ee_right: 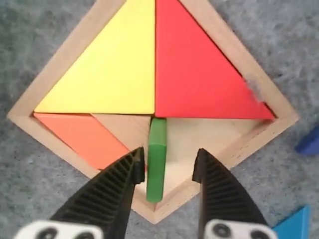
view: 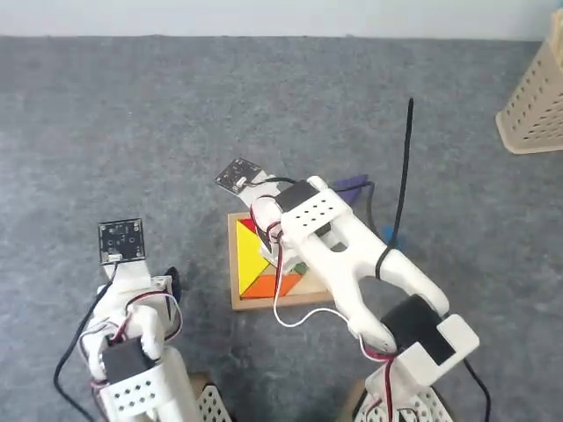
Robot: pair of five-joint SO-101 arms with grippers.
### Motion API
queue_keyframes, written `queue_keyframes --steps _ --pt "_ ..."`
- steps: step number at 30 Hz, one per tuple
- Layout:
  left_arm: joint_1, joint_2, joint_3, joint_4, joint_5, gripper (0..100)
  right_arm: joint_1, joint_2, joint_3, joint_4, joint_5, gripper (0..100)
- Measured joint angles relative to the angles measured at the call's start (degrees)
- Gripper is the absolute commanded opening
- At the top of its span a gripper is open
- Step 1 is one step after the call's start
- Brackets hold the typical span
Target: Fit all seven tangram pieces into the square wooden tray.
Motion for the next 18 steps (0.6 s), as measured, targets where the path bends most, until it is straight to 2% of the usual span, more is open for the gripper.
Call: queue_keyframes --steps 8,14,18 --pt "0.0 0.0 0.0 0.0 0.0 23 5.8 -6.59 0.0 -0.09 0.0 15.9" --pt "0.0 0.0 0.0 0.0 0.0 23 6.07 -12.4 6.07 -3.96 0.0 15.7" --pt "0.0 0.0 0.0 0.0 0.0 23 6.33 -12.31 10.2 -7.74 0.0 5.7"
